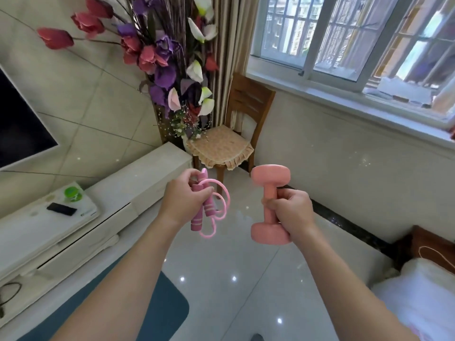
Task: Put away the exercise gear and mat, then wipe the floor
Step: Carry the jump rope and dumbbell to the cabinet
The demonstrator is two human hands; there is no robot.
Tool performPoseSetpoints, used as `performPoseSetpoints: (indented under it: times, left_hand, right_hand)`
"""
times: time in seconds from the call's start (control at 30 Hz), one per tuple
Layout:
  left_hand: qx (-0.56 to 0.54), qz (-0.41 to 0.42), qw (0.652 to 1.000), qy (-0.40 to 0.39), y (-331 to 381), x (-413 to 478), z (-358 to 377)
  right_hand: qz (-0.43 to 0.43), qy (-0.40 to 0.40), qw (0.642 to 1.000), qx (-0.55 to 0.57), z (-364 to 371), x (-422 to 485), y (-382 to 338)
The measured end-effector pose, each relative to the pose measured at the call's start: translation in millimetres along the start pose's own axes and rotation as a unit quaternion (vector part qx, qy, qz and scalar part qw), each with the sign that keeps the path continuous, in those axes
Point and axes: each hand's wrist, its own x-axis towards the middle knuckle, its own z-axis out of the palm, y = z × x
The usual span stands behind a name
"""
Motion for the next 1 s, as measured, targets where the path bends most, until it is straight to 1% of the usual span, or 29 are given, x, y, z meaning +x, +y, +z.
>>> performPoseSetpoints:
  times: [0.17, 0.33, 0.57, 0.73, 1.0]
  left_hand:
    - [-0.011, -0.029, 0.999, 0.042, 12.9, 42.3, 24.9]
    - [-0.021, -0.073, 0.994, 0.076, 9.2, 84.8, 28.4]
    - [-0.043, -0.099, 0.987, 0.117, -21.5, 161.3, 7.1]
    - [-0.057, -0.115, 0.983, 0.133, -46.9, 227.2, -16.4]
    - [-0.041, -0.138, 0.978, 0.152, -89.5, 316.3, -49.9]
  right_hand:
    - [-0.022, -0.051, 0.998, -0.026, -4.9, 72.7, -10.6]
    - [-0.042, -0.092, 0.994, -0.043, 16.1, 132.0, -27.5]
    - [-0.046, -0.141, 0.988, -0.042, 83.9, 206.9, -61.1]
    - [-0.056, -0.152, 0.985, -0.051, 143.1, 258.8, -91.3]
    - [-0.066, -0.177, 0.981, -0.054, 219.2, 329.2, -131.6]
